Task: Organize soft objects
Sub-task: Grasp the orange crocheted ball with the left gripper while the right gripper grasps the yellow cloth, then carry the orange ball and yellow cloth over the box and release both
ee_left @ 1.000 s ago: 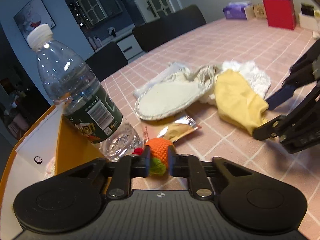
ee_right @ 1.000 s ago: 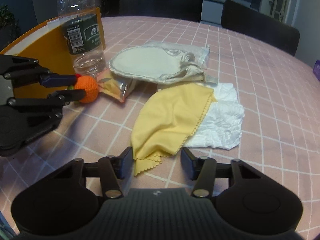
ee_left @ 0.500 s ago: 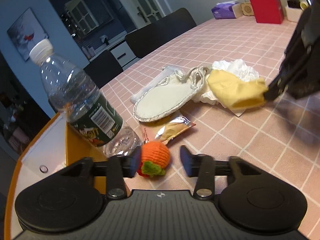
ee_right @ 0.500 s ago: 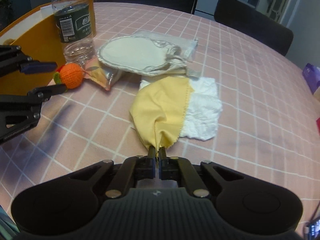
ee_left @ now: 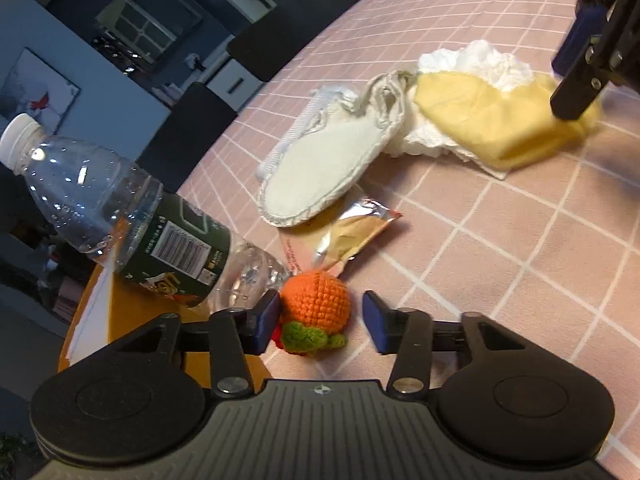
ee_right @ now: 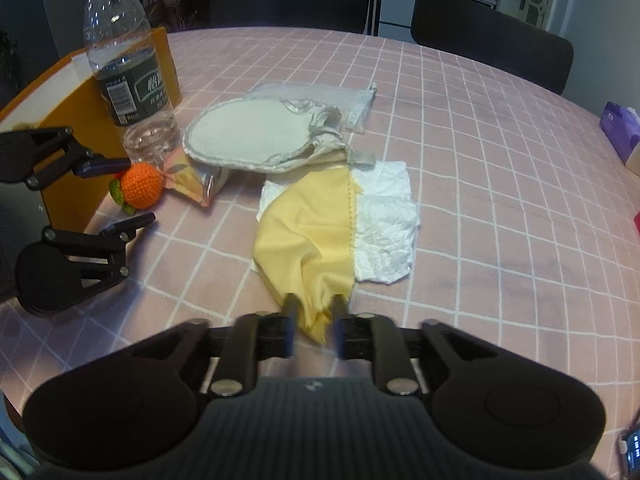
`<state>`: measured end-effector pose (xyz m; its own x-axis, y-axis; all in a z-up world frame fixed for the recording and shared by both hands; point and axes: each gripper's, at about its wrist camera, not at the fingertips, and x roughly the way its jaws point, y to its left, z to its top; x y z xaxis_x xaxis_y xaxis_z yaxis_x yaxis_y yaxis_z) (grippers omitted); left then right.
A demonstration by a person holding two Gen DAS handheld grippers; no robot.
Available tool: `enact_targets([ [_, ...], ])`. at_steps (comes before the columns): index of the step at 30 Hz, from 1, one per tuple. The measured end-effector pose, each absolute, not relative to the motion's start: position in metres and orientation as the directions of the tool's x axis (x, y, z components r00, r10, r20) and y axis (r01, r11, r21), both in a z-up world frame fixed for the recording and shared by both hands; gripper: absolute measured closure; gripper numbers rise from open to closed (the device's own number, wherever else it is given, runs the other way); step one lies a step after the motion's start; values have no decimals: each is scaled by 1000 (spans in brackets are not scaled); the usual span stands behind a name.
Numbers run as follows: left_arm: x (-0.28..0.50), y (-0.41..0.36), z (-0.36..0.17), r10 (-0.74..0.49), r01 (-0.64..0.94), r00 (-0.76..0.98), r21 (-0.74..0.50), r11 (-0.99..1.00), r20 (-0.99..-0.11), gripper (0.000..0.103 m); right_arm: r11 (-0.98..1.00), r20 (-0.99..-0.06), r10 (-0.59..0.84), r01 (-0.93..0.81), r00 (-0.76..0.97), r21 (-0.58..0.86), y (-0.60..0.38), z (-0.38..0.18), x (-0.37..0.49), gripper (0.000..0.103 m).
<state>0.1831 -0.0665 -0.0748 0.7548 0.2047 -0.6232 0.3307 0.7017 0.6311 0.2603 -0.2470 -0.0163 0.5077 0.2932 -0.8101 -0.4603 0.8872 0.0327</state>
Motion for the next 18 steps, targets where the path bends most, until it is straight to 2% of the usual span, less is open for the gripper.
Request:
enact_targets([
  [3,182,-65,-76,204,313,772,638,703,-603,61,881,-772,304,-473,559,5,-242,-19,260,35],
  [7,175,-63,-72,175,297,788,614,731,-590,62,871,-768,310,-491,560,-7,-233,-35,262,37],
  [9,168,-61,-66,150,285,801,590,755,-579,62,861,-787,301,-509,539,-19,-229,-44,263,52],
  [11,160,-60,-59,121,274,814,560,782,-567,62,855,-792,300,-518,532,-24,-228,-49,261,62],
  [15,145,-59,-44,44,285,820,473,834,-571,62,846,-804,267,-529,531,-69,-223,-48,260,97],
  [18,137,-61,-37,-19,309,815,406,860,-579,62,851,-816,264,-522,515,-55,-227,-46,261,101],
])
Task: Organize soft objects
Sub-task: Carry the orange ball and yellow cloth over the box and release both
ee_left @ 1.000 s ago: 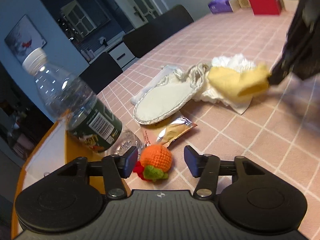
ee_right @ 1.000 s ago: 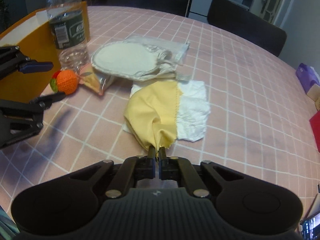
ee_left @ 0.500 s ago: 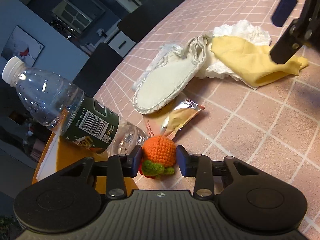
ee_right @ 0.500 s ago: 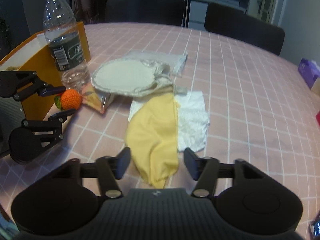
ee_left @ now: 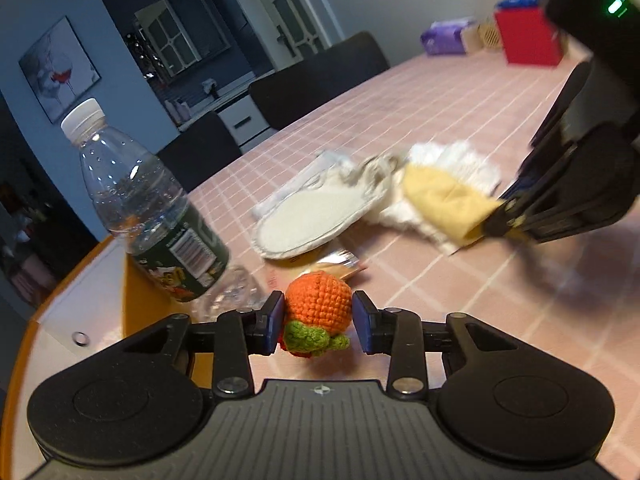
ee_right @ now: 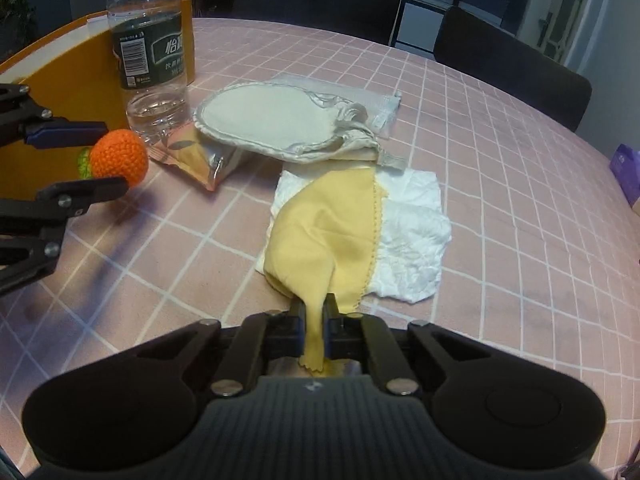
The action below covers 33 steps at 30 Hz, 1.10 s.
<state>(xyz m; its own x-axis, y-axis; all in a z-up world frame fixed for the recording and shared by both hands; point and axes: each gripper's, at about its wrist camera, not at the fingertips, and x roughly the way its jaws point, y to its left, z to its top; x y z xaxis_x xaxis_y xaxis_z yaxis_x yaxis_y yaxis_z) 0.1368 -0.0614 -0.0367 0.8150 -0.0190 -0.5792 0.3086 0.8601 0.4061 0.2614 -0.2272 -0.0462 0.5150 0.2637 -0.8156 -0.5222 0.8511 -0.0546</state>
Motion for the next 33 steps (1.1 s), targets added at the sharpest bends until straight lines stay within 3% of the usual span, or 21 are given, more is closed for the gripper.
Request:
enact_targets([
  [4,127,-61,-27,-88,335,812,337,880,-577,62,866,-809,274,-499,520,-27,-234,-30,260,101],
  [11,117,-49,1,-189,359,810,215,908,-555,62,854,-708,377,-519,597,17,-239,23,239,101],
  [19,95,-26,46,-239,361,847,183,914,-474,62,821,-619,484,-566,618,76,-230,66,213,101],
  [26,81,14,88,-204,301,887,183,936,-413,62,755,-570,584,-645,578,119,-193,93,199,101],
  [33,85,55,103,-59,173,911,249,953,-409,62,655,-515,681,-748,520,111,-130,114,190,101],
])
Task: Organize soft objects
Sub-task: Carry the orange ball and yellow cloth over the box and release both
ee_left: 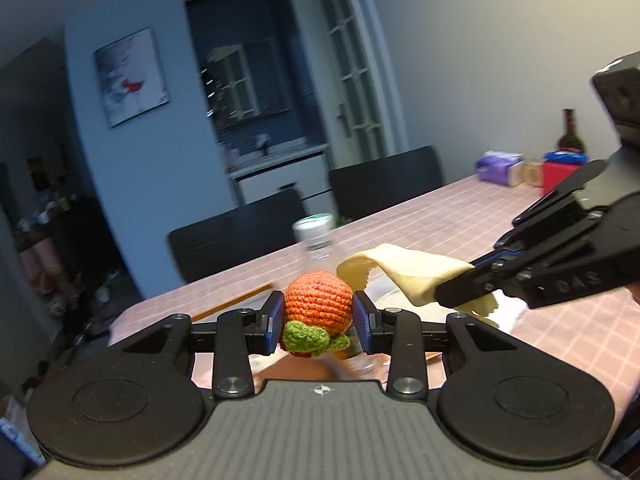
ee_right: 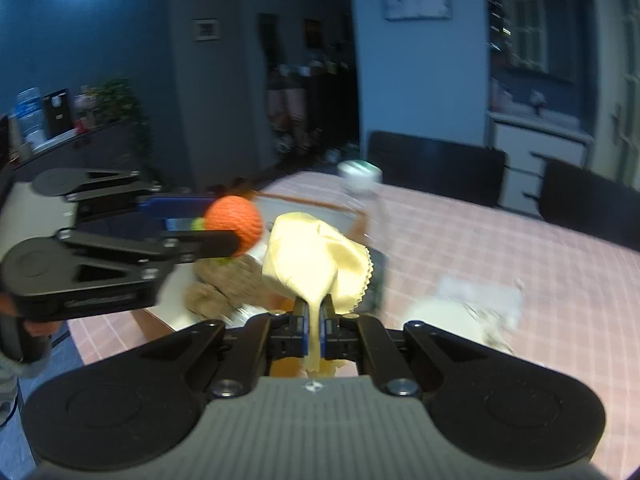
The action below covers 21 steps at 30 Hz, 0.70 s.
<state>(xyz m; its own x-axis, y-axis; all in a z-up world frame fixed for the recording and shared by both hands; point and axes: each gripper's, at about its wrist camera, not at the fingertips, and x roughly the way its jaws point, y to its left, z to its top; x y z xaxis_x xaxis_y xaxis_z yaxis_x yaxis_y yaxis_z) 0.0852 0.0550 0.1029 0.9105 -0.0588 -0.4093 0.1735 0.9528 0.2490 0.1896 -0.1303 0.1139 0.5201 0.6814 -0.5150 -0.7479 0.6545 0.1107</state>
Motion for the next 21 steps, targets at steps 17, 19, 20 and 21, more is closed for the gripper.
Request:
enact_targets([
  [17,123,159,80,-110,187,757,53,981,-644,62,568,-657,665,-812,355,136,-9,89,232,101],
  [19,122,159,71,-119,214,735,62,975,-668,62,563,-705,636,-814,314,146,-3,81,235,101],
  [20,122,158,67,-127,233,721,65,970,-681,62,561,-733,614,-815,294,144,-2,77,236,101],
  [21,122,158,64,-136,250,705,64,966,-696,62,562,-754,594,-815,280,140,0,73,237,101],
])
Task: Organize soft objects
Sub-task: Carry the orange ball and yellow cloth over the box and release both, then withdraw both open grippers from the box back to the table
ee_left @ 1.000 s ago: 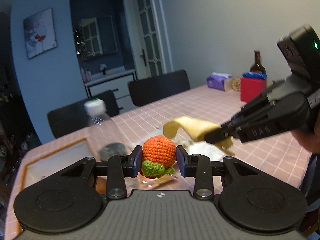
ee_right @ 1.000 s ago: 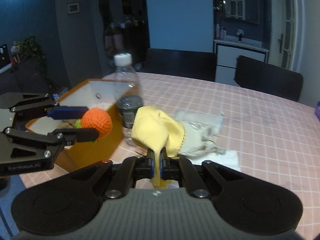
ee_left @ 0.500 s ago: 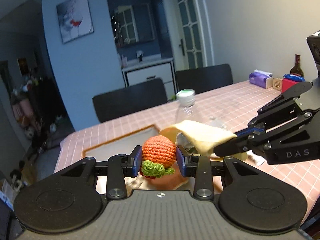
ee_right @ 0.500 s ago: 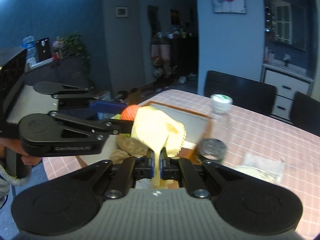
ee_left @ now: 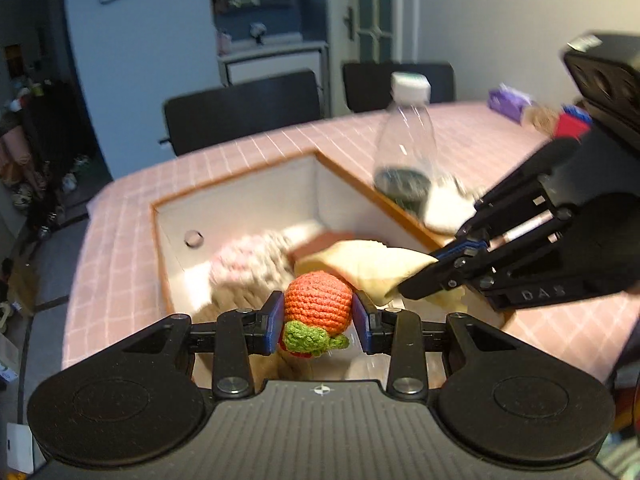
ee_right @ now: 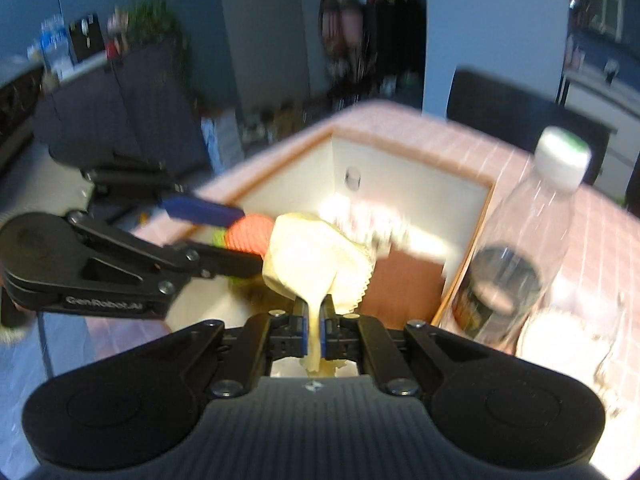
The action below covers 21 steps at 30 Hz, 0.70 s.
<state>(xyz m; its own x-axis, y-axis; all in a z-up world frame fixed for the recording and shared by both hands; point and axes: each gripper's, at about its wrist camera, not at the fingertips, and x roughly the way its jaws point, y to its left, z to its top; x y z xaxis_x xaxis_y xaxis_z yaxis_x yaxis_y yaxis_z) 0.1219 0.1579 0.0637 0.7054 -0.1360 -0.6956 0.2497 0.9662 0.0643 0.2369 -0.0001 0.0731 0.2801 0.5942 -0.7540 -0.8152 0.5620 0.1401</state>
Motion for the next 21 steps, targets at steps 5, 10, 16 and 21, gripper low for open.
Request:
enact_targets([
  [5,128,162,46,-159,279,621,27,960,-767,62,574,-816,534,-803,219,160,4,58,242,100],
  [10,134,164,37,-176,286,557,-12,958,-812,61,600,-853,489,-779,180,179,9,43,243,98],
  [16,137,166,30,-158,256,535,-19,967,-830,61,588,-847,497,-791,189,168,6,45,232,89],
  [21,135,165,33,-151,246,541,-16,969,-828,57,582,-829,517,-798,213,157,4,52,228,64],
])
